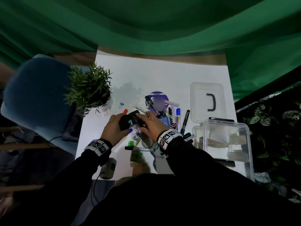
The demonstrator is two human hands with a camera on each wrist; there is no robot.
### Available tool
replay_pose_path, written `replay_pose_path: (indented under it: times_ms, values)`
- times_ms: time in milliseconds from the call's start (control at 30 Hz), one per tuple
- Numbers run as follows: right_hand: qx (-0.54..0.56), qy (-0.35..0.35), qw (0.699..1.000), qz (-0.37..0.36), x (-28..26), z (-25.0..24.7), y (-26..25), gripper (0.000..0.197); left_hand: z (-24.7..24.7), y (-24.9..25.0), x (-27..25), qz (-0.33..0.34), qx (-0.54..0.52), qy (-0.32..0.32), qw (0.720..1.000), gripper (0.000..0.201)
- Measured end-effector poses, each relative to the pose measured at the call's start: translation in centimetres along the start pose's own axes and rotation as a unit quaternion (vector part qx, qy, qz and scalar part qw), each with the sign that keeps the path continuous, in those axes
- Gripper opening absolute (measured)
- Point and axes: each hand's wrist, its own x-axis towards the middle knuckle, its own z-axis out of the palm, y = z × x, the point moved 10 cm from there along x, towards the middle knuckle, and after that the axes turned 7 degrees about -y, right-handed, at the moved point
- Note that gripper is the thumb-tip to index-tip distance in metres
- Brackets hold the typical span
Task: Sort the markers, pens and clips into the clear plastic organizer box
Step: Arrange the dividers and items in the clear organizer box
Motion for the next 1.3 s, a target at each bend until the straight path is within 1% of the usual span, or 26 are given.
replay_pose_path:
  times_ms: [67, 100, 200, 333, 367, 400, 433, 500, 567, 700, 800, 833, 933, 967, 1000, 1067, 1133, 1200, 1300]
  values:
    - [0.009, 0.000, 1.000, -0.028, 0.7, 0.4, -1.3, 0.062, -0.6, 0.5, -0.1, 0.015, -0.024, -0.013, 1.000, 0.073]
    - [0.012, 0.008, 1.000, -0.026, 1.0, 0.4, -1.4, 0.060, -0.8, 0.6, -0.1, 0.016, -0.035, -0.020, 0.999, 0.071]
    - [0.001, 0.033, 0.999, 0.014, 1.3, 0.3, -0.6, 0.043, -1.0, 0.8, 0.0, 0.015, -0.042, -0.045, 0.998, 0.067]
    - [-0.046, -0.017, 0.996, 0.079, 1.0, 1.3, 2.2, 0.021, -0.7, 0.4, 0.0, 0.013, -0.017, -0.060, 0.998, 0.068]
    - [-0.044, -0.021, 0.995, 0.091, 0.8, 1.2, 2.7, 0.021, -0.7, 0.2, 0.1, 0.012, -0.010, -0.064, 0.998, 0.068]
    - [-0.034, -0.012, 0.995, 0.094, 0.6, 1.0, 2.7, 0.026, -0.6, 0.2, 0.1, 0.011, -0.002, -0.071, 0.997, 0.069]
    - [-0.019, 0.007, 0.996, 0.083, 0.5, 0.6, 2.2, 0.033, -0.5, 0.2, 0.1, 0.012, 0.004, -0.076, 0.997, 0.068]
    - [0.007, 0.026, 0.999, 0.018, 0.3, 0.1, -0.5, 0.050, -0.5, 0.8, 0.1, 0.024, 0.006, -0.079, 0.997, 0.066]
    - [-0.003, 0.019, 0.999, -0.034, 0.4, 0.5, -2.7, 0.055, -0.7, 1.6, 0.2, 0.036, -0.013, -0.077, 0.996, 0.063]
    - [-0.021, 0.056, 0.998, -0.021, 0.4, 0.1, -2.7, 0.035, -1.2, 2.0, -0.2, 0.039, -0.056, -0.082, 0.994, 0.058]
    - [-0.066, 0.038, 0.996, -0.035, -0.1, 0.3, -1.9, 0.027, -1.5, 1.5, -0.2, 0.027, -0.056, -0.081, 0.995, 0.061]
    - [-0.078, 0.025, 0.996, -0.031, -0.2, 0.6, -1.2, 0.026, -1.7, 1.1, -0.1, 0.018, -0.056, -0.077, 0.995, 0.061]
    - [-0.107, -0.019, 0.994, 0.023, -0.5, 1.7, 1.2, 0.032, -2.4, 0.3, -0.1, -0.001, -0.047, -0.064, 0.997, 0.062]
    - [-0.101, -0.020, 0.994, 0.033, -0.6, 1.7, 1.4, 0.034, -2.4, 0.1, -0.2, -0.003, -0.041, -0.066, 0.997, 0.062]
    - [-0.089, -0.004, 0.996, 0.028, -0.7, 1.3, 1.1, 0.037, -2.4, 0.1, -0.3, -0.002, -0.034, -0.069, 0.997, 0.061]
    - [-0.070, 0.045, 0.996, -0.016, -0.9, 0.3, -0.8, 0.044, -2.1, 0.3, -0.5, 0.002, -0.021, -0.076, 0.997, 0.061]
    - [-0.071, 0.062, 0.994, -0.059, -0.8, -0.1, -2.9, 0.046, -1.8, 1.1, -0.7, 0.015, -0.017, -0.078, 0.997, 0.060]
    - [-0.065, 0.065, 0.993, -0.072, -0.7, -0.3, -3.9, 0.040, -1.7, 2.1, -0.7, 0.028, -0.023, -0.078, 0.996, 0.059]
    - [-0.040, 0.074, 0.995, -0.054, -1.0, -1.0, -3.5, 0.024, -1.6, 2.6, -0.9, 0.029, -0.031, -0.085, 0.995, 0.058]
